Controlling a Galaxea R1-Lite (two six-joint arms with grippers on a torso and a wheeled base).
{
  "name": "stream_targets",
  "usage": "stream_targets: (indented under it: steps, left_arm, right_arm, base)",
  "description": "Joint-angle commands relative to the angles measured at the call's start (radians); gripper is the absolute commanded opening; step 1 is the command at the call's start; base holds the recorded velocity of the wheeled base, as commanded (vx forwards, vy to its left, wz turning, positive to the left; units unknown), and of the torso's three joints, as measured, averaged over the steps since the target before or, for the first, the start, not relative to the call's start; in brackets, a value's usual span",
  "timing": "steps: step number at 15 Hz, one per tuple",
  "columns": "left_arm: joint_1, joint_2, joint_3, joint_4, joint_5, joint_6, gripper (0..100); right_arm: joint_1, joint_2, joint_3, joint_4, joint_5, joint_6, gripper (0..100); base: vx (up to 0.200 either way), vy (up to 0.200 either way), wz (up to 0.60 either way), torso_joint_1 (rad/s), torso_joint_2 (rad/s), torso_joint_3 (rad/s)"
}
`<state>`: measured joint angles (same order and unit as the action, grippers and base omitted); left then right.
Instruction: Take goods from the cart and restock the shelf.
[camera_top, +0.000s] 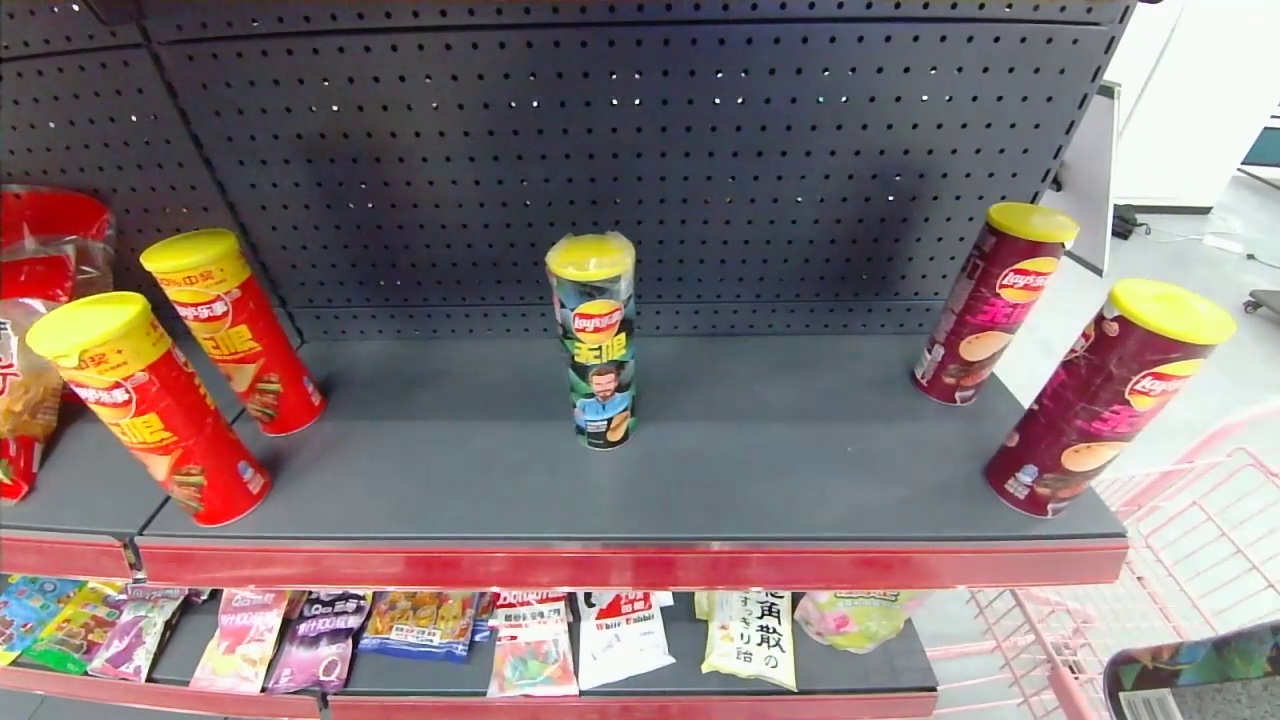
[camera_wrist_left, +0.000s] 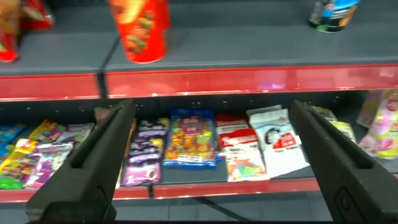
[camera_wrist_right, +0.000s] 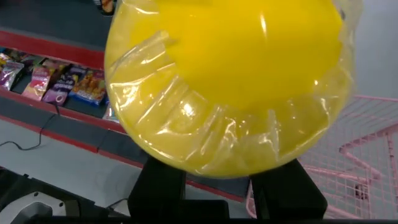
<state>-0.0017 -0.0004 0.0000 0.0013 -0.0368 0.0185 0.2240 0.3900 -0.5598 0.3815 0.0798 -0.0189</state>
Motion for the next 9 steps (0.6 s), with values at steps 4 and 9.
stream_targets:
  steps: [4, 9]
  left_arm:
    - [0.0, 0.0, 0.0, 0.0, 0.0, 0.0, 100]
    - [0.0, 0.0, 0.0, 0.0, 0.0, 0.001, 100]
  right_arm:
    - [0.067, 0.187, -0.109, -0.006, 0.021, 0.001, 0]
    - [0.067, 0.21, -0.106, -0.006, 0.044, 0.001, 0]
  base:
    - [0.0, 0.15, 0.0, 0.001, 0.0, 0.002]
    - [0.08, 0.0, 0.0, 0.0, 0.0, 0.0]
